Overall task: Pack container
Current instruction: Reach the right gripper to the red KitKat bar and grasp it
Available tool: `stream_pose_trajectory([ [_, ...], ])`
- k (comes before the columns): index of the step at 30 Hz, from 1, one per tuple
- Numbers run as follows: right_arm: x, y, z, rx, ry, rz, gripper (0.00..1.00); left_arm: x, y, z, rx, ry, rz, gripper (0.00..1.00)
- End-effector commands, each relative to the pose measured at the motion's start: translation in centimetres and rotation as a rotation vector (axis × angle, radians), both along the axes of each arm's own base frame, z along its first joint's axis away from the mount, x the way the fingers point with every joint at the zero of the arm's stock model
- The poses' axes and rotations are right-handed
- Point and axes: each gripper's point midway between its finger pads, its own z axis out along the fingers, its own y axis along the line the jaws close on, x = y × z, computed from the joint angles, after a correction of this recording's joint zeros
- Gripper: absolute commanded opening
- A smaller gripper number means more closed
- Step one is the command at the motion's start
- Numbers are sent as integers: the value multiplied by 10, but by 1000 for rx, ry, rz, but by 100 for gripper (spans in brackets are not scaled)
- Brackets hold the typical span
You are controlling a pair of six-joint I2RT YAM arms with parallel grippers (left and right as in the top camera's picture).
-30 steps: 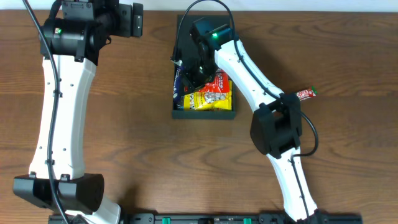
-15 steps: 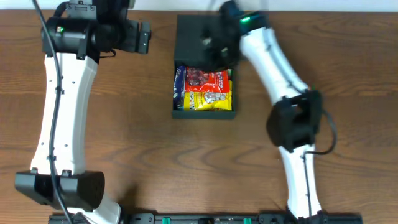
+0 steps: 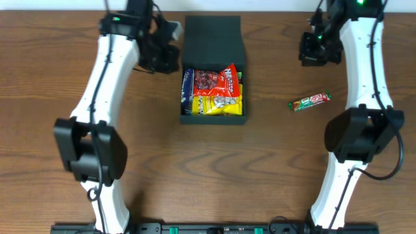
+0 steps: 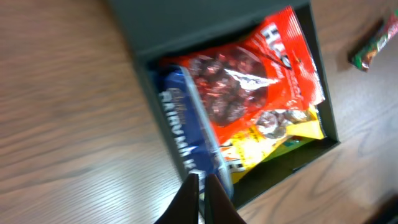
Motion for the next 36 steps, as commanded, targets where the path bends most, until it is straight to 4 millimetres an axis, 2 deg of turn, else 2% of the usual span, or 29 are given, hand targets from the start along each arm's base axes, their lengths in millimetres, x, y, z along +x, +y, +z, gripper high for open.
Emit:
stream_pose_trajectory([
  [1,-2,-22,0,-39,7,-55,1,-6,-21,-22,12,42,-56,6],
  [5,-9,-35,-11,-38,43,-72,2,-5,-11,-48,187,66,5,6],
  [9,-12,-41,-24,-36,70,-80,1,-8,-6,-50,226,79,12,6],
  [14,-21,-39,-42,-21,122,-93,1,-9,-7,-56,235,89,9,6],
  [20,-41,-37,-70,-10,239,-255,2,-13,-6,-73,249,139,12,6],
  [25,-50,-43,-93,-7,288,-375,1,-11,-3,-77,287,127,13,6],
  [33,-55,-69,-97,-8,298,-469,1,-13,-5,-85,316,133,1,6],
  [36,-55,-72,-98,-8,295,-479,2,-14,-8,-85,315,132,-4,6],
])
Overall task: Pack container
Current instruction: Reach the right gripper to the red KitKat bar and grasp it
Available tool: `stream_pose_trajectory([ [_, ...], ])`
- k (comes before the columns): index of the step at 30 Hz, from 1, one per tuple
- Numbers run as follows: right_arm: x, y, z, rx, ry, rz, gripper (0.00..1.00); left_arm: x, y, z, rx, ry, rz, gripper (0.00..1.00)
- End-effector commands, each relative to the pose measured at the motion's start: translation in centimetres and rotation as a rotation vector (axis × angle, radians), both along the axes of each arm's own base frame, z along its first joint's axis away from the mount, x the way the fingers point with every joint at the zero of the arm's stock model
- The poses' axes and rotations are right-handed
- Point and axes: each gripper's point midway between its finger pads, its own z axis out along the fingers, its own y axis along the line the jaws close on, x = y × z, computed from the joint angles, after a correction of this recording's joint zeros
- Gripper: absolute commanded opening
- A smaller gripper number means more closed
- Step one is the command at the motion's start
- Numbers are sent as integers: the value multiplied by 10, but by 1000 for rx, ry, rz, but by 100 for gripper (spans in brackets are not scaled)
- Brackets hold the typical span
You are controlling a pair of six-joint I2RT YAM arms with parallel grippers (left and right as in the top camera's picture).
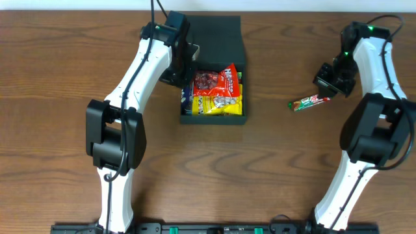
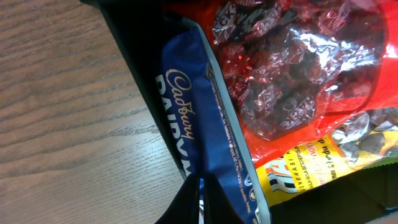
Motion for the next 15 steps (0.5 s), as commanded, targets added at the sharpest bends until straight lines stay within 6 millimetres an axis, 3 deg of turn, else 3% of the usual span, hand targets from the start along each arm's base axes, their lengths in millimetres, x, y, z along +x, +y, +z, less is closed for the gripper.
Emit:
stream_pose_trajectory([
  [1,1,-4,1,-13,-5,-33,2,-4,0,-12,24,27,6,6],
  [10,2,-4,1,-13,-7,-37,2,-11,-1,-28,30,50,8,6],
  [14,-4,-1,-4,-9,23,-82,20,-10,-2,-28,29,46,11,6],
  [15,-8,2,-9,3,37,-102,30,-10,-2,-28,29,45,11,6],
])
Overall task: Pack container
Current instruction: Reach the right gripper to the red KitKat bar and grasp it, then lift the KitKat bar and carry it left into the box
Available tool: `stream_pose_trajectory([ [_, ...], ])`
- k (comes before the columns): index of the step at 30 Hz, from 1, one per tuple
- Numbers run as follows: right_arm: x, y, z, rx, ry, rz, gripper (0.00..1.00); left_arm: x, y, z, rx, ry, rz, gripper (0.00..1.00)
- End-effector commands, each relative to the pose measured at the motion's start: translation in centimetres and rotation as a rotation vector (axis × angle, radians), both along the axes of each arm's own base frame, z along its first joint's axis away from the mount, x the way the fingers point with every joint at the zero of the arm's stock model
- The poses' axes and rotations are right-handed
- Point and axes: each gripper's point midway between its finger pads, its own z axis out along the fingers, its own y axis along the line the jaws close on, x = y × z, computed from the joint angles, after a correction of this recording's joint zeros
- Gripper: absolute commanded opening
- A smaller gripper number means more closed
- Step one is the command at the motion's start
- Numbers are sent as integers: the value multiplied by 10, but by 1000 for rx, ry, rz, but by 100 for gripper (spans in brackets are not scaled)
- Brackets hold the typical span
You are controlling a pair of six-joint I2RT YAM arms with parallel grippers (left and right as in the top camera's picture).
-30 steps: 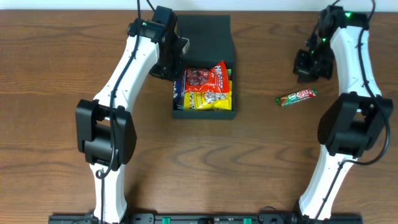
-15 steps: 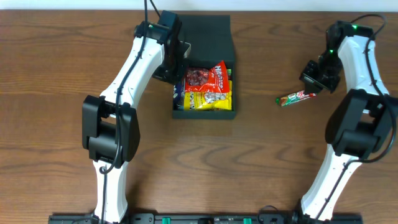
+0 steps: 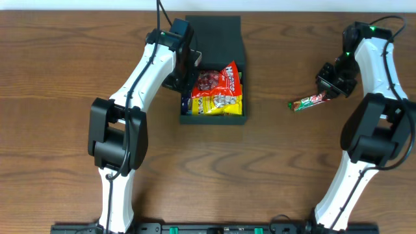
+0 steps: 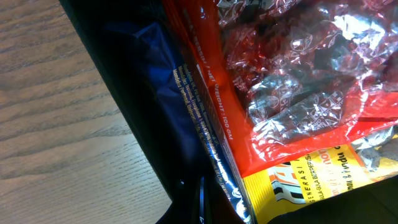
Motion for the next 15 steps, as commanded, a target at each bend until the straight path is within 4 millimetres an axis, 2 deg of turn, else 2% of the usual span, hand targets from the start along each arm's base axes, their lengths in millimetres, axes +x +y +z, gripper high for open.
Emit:
stream_pose_trajectory([
  [1,-10,5,-10,19,42,-70,39,-2,2,-9,14,22,9,6],
  [4,-6,12,-18,59,24,-108,45,-2,2,-9,14,21,9,6],
  [8,5,19,-22,82,-11,-149,45,0,1,-5,10,12,24,6],
  [12,8,17,-25,61,-10,-223,54,10,-4,16,-14,-30,31,6],
  [15,9,16,-30,58,-5,-228,56,22,-8,44,-34,-85,31,6],
])
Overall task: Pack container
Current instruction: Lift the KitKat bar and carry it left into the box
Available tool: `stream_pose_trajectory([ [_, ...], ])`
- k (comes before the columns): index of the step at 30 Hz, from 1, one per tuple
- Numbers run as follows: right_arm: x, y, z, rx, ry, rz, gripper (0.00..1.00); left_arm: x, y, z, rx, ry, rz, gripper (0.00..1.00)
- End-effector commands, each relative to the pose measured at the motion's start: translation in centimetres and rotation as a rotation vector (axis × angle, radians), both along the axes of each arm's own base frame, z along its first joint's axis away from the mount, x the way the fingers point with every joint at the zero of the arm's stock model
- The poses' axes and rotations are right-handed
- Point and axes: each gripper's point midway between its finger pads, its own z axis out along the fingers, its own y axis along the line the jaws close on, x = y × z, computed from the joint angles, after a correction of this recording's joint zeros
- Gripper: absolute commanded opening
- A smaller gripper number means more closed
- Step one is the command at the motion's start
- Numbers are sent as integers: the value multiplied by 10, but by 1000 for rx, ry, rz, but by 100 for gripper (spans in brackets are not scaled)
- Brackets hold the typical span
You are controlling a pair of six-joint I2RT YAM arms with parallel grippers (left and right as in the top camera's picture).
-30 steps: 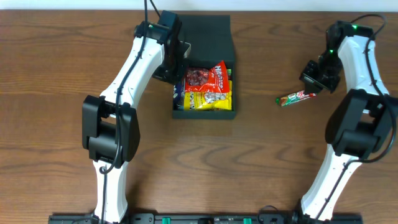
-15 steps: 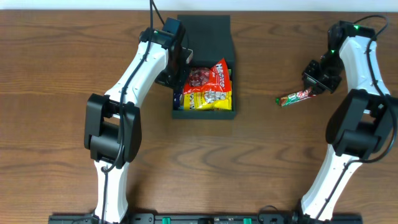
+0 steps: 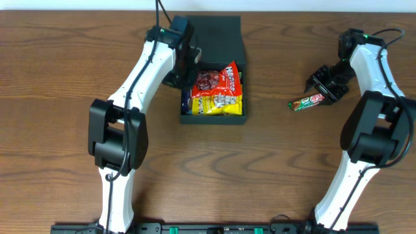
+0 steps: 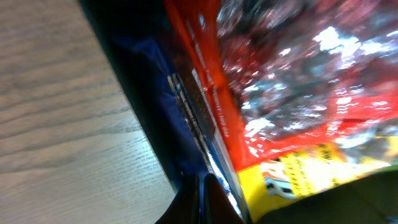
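The black container (image 3: pixel 213 118) stands open at the back middle, its lid (image 3: pixel 213 36) folded away behind it. Inside lie a red snack bag (image 3: pixel 218 79), a yellow bag (image 3: pixel 221 103) and a blue chocolate bar (image 3: pixel 185 97) on edge against the left wall. My left gripper (image 3: pixel 187 68) is shut, its tips down on the blue bar (image 4: pixel 186 118) between the wall (image 4: pixel 134 106) and the red bag (image 4: pixel 280 74). A green-and-red candy bar (image 3: pixel 309 101) lies on the table at the right. My right gripper (image 3: pixel 321 87) hangs open just above and right of it.
The wooden table (image 3: pixel 71 91) runs bare around the container. The yellow bag (image 4: pixel 298 174) fills the container's front end in the left wrist view. Both arm bases stand at the front edge.
My right gripper has shifted slightly left toward the candy bar and its fingers now look spread. The left gripper stays shut on the blue bar's edge with little change.
At first the left gripper hovered shut left of the container and the right arm was high at the back right. Then the left tips came down onto the blue bar and the right gripper dropped beside the candy bar. The blue bar now sits deeper along the left wall.
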Motion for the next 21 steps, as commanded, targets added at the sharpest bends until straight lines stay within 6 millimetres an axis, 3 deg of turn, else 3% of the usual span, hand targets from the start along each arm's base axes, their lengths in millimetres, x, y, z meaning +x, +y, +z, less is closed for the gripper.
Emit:
stream_pose_trajectory([
  [1,-2,4,-7,3,25,-38,57,17,-6,30,-28,-75,11,6],
  [10,-6,5,-33,10,84,-41,54,43,-3,110,-83,-240,32,6],
  [13,-8,5,-41,10,101,-40,49,48,3,124,-92,-274,47,6],
  [21,-11,-3,-49,-35,117,-3,17,52,21,141,-144,-294,87,6],
])
